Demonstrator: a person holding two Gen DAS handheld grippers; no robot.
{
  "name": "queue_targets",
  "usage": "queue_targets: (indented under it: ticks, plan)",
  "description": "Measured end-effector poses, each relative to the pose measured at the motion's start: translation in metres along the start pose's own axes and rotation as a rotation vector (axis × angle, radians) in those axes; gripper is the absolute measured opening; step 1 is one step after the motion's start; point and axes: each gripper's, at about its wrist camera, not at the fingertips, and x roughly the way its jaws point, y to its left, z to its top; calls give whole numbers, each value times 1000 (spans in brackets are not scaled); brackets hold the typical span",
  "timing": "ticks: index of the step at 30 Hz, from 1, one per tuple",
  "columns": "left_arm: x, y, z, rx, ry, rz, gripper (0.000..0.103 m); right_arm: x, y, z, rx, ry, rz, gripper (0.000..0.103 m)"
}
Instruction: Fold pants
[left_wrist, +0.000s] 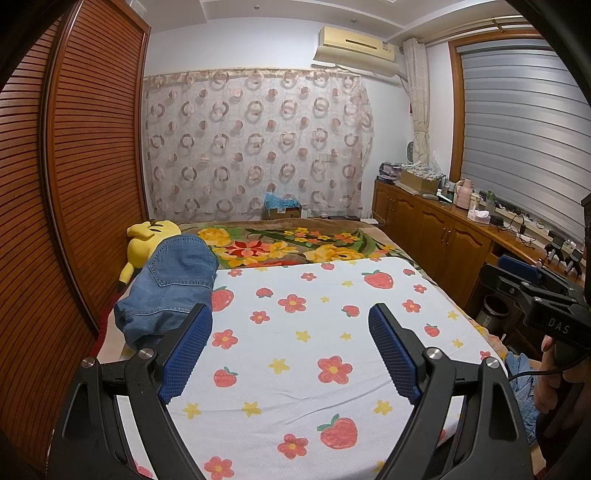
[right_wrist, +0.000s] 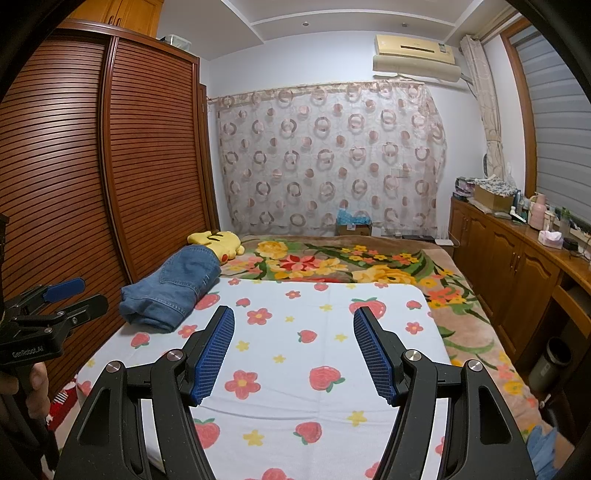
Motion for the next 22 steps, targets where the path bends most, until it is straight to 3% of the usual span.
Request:
queue_targets:
  ticks: [22]
  plan:
    - [-1, 0, -1, -1, -2, -2, 87, 1, 1, 1, -1, -2, 0, 69]
